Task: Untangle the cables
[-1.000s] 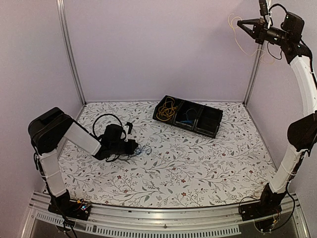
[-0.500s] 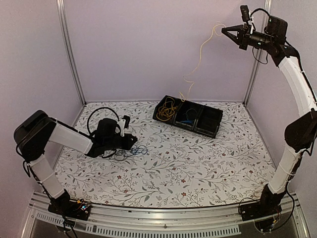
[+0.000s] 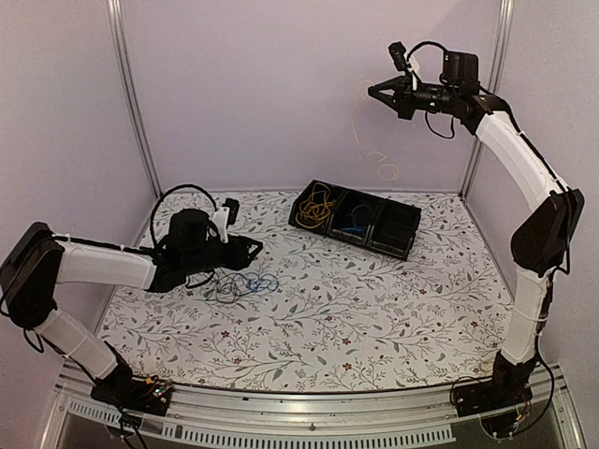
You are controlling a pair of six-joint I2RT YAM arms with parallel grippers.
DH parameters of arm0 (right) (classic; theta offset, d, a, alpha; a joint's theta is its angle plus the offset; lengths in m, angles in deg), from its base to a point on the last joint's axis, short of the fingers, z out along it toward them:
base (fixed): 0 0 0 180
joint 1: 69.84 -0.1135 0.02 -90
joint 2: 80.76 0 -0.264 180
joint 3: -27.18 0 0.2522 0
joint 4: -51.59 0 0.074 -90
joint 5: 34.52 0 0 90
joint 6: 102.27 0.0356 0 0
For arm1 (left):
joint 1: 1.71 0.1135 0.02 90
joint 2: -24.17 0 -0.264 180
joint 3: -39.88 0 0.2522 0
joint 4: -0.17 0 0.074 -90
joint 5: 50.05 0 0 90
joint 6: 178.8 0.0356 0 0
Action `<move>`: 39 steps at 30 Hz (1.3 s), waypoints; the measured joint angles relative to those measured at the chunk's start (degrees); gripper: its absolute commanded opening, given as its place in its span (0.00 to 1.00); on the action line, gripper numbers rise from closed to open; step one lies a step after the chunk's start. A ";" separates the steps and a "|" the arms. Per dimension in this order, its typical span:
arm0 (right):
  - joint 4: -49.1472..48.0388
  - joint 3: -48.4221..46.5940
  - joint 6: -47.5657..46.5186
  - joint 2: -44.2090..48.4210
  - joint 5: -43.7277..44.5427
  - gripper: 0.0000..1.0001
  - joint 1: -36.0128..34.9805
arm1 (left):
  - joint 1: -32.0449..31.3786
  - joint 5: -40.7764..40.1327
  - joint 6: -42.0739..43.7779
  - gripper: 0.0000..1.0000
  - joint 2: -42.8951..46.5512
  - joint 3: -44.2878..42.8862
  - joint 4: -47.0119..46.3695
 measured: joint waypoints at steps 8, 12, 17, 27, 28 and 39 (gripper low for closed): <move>-0.33 -0.44 -1.20 -3.41 3.08 0.00 0.09 | -0.22 -0.59 0.02 0.41 2.58 -0.02 2.36; -1.84 -1.42 -1.25 -4.70 3.76 0.00 0.09 | -0.26 -0.96 0.00 0.41 2.95 -0.02 2.75; -3.69 -2.64 -1.25 -7.08 4.33 0.00 -0.11 | -0.46 -1.51 -0.04 0.41 3.32 0.02 2.95; -6.97 -2.67 -1.49 -9.38 5.90 0.00 -1.25 | -0.52 -1.73 -0.17 0.41 3.34 0.35 3.26; -7.39 -2.75 -1.49 -9.53 6.03 0.00 -1.36 | -0.52 -1.73 -0.17 0.41 3.34 0.44 3.23; -13.57 -4.76 -0.22 -13.05 7.85 0.00 -1.97 | -0.59 -1.73 -0.79 0.41 3.32 1.16 3.30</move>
